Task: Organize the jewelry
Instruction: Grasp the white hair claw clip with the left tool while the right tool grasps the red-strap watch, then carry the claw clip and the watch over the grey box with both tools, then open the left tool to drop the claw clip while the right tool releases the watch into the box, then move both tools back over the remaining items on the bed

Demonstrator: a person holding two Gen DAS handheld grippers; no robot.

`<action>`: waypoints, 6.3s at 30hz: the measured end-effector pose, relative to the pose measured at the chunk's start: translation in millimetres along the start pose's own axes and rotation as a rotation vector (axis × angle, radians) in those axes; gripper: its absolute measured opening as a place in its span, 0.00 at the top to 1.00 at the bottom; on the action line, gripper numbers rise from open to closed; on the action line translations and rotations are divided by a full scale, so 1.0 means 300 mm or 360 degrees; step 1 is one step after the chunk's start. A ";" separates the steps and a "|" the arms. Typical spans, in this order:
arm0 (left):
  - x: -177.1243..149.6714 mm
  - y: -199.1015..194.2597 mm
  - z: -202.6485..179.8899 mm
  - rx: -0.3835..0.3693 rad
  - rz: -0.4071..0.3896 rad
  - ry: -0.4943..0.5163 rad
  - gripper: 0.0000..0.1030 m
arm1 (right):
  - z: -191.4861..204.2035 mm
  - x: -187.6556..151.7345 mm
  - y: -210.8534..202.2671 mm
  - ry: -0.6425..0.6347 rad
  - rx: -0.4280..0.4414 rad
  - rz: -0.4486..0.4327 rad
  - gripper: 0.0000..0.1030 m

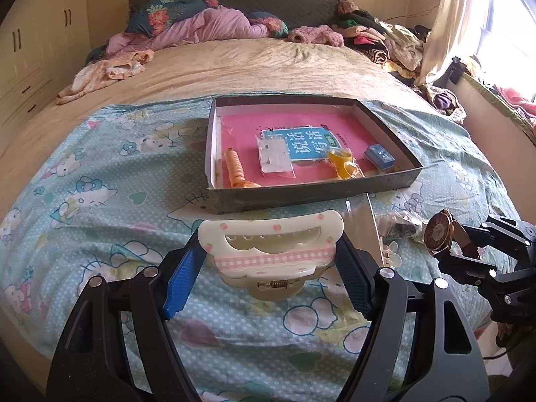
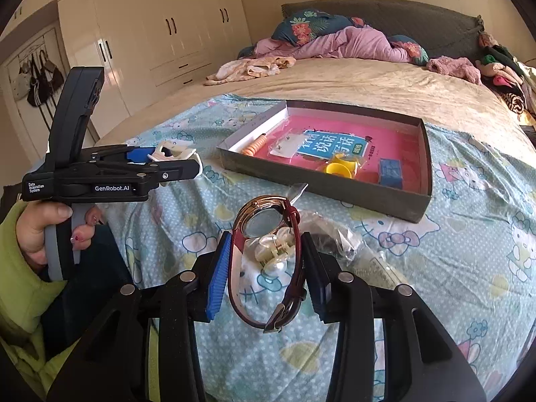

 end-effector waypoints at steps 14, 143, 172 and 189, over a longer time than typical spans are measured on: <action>0.070 0.003 0.008 -0.0030 -0.0039 -0.0049 0.35 | -0.042 0.133 0.003 -0.0031 -0.0048 -0.0102 0.62; 0.197 0.062 -0.089 -0.0159 -0.0071 -0.0142 0.09 | -0.360 0.226 -0.119 0.0194 -0.0412 -0.0177 0.15; -0.114 -0.026 -0.279 -0.0305 0.0151 0.0132 0.26 | -0.295 0.005 -0.226 0.0201 -0.0406 -0.0083 0.15; -0.296 0.071 -0.327 -0.0373 0.0434 0.0147 0.71 | -0.266 -0.081 -0.178 0.0210 -0.0317 -0.0018 0.15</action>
Point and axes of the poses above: each gripper's, at about its wrist camera, not at the fingertips, and y roughly the way its jaws point, z to its left, x to its top, the point moved 6 cm from there along y, roughly the way its jaws point, and after that the axes turned 9 degrees about -y, right-handed, at the moved point
